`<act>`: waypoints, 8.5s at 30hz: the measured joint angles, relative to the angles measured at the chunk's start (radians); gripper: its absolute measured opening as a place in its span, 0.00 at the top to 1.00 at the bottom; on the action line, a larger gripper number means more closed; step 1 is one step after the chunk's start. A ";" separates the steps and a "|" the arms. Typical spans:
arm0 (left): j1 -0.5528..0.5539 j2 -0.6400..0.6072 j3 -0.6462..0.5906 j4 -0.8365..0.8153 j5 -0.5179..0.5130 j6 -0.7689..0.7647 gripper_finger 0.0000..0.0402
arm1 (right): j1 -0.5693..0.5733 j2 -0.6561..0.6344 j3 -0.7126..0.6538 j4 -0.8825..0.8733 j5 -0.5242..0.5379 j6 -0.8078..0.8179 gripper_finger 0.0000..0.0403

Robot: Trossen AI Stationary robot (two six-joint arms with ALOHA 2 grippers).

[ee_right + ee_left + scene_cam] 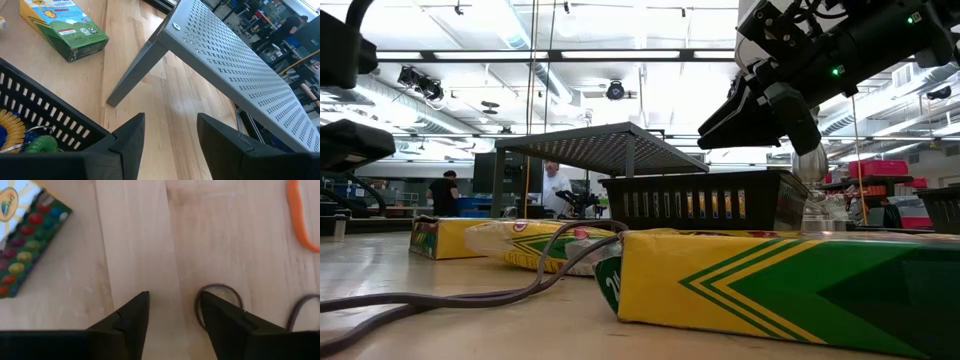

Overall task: Pick & Place Office Desk Supplies
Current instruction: Put the black rubber band into the yellow bin, then put the orange rubber band into the yellow bin

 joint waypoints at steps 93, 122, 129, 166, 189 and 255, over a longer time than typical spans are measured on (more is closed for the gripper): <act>-0.724 -0.902 -0.517 0.411 -0.651 -0.100 1.00 | 0.000 0.000 0.000 -0.010 -0.001 0.004 0.53; -0.680 -0.886 -0.516 0.124 -0.513 -0.569 0.84 | -0.011 0.000 0.000 -0.010 0.000 0.000 0.53; -0.682 -0.886 -0.516 0.124 -0.580 -0.552 0.68 | -0.011 0.000 0.000 -0.010 0.000 0.000 0.53; -0.621 -0.856 -0.516 -0.275 -0.594 -0.745 0.44 | -0.011 0.000 0.000 -0.011 -0.001 0.000 0.53; -0.572 -0.856 -0.515 0.333 -0.754 -0.165 0.50 | -0.011 0.000 0.000 -0.011 -0.003 0.000 0.53; 0.007 0.214 0.199 0.192 0.020 0.073 0.84 | -0.011 0.000 0.000 -0.098 0.068 0.011 0.53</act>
